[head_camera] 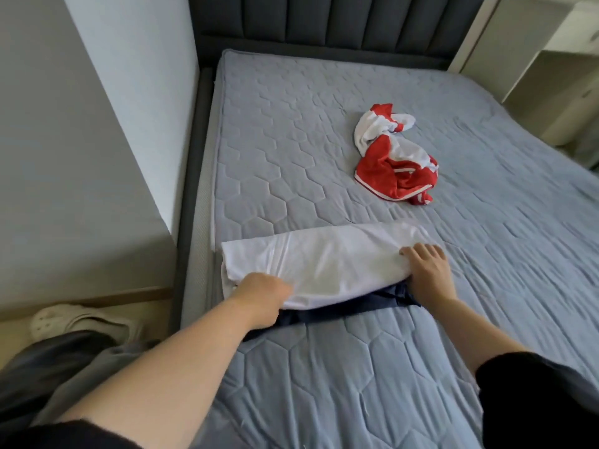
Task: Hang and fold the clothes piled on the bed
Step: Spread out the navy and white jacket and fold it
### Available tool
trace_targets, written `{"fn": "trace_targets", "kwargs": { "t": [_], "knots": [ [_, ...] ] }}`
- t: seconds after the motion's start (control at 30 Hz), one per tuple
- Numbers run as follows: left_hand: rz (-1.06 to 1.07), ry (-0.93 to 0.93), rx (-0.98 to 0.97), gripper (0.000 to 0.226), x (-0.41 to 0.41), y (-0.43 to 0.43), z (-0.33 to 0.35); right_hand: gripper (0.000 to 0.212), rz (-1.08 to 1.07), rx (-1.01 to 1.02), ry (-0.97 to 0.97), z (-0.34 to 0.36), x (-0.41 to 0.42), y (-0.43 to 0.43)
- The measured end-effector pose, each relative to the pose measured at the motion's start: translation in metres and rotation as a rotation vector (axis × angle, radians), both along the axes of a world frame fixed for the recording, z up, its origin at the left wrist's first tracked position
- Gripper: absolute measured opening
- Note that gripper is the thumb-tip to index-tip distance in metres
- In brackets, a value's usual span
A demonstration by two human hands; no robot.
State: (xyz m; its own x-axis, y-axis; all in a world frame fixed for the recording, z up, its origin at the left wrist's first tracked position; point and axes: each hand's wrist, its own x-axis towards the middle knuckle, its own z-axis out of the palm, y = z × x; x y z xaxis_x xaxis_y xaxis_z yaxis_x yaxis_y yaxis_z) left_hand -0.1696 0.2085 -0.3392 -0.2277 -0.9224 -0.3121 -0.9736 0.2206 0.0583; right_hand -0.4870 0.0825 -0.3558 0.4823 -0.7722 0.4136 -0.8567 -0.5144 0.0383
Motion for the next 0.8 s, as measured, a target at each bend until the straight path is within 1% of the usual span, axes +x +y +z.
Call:
{"fn": "trace_targets", "kwargs": {
  "t": [0.07, 0.1, 0.13, 0.2, 0.23, 0.27, 0.33, 0.43, 0.5, 0.53, 0.6, 0.67, 0.73, 0.77, 0.8],
  "knots": [
    [0.029, -0.074, -0.002, 0.03, -0.009, 0.007, -0.008, 0.05, -0.062, 0.151, 0.063, -0.016, -0.009, 0.012],
    [0.048, -0.103, -0.048, 0.037, -0.013, 0.009, -0.013, 0.056, -0.077, 0.217, 0.079, -0.024, -0.011, 0.019],
    [0.053, -0.14, -0.097, 0.05, -0.017, 0.011, -0.018, 0.06, -0.062, 0.257, 0.098, -0.032, -0.013, 0.025],
    [0.017, -0.22, -0.161, 0.07, -0.024, 0.014, -0.03, 0.076, 0.007, 0.276, 0.172, -0.046, -0.015, 0.034],
    [0.013, -0.248, -0.168, 0.074, -0.027, 0.014, -0.034, 0.083, 0.018, 0.276, 0.207, -0.05, -0.014, 0.036],
    [0.035, -0.271, -0.167, 0.074, -0.029, 0.014, -0.038, 0.086, 0.005, 0.274, 0.228, -0.049, -0.012, 0.035],
    [0.106, -0.272, -0.177, 0.068, -0.03, 0.011, -0.04, 0.08, -0.06, 0.28, 0.237, -0.045, -0.006, 0.03],
    [0.098, -0.187, -0.21, 0.045, -0.022, 0.003, -0.03, 0.05, -0.094, 0.293, 0.248, -0.034, 0.007, 0.022],
    [0.084, -0.122, -0.24, 0.04, -0.004, -0.003, -0.021, 0.036, -0.049, 0.294, 0.204, -0.024, 0.015, 0.021],
    [0.089, -0.118, -0.253, 0.04, 0.006, -0.005, -0.015, 0.033, -0.018, 0.29, 0.183, -0.019, 0.018, 0.022],
    [0.126, -0.15, -0.22, 0.04, 0.023, -0.008, -0.005, 0.041, 0.026, 0.337, 0.228, -0.011, 0.025, 0.032],
    [0.182, -0.222, -0.062, 0.04, 0.029, -0.005, -0.003, 0.045, 0.057, 0.443, 0.283, -0.011, 0.033, 0.051],
    [0.165, -0.286, 0.118, 0.04, 0.025, 0.0, -0.004, 0.043, 0.081, 0.522, 0.245, -0.016, 0.039, 0.072],
    [0.139, -0.27, 0.167, 0.042, 0.021, 0.003, -0.006, 0.044, 0.085, 0.543, 0.212, -0.019, 0.04, 0.08],
    [0.127, -0.216, 0.191, 0.051, 0.016, 0.004, -0.007, 0.046, 0.081, 0.573, 0.171, -0.02, 0.039, 0.086]
  ]
}}
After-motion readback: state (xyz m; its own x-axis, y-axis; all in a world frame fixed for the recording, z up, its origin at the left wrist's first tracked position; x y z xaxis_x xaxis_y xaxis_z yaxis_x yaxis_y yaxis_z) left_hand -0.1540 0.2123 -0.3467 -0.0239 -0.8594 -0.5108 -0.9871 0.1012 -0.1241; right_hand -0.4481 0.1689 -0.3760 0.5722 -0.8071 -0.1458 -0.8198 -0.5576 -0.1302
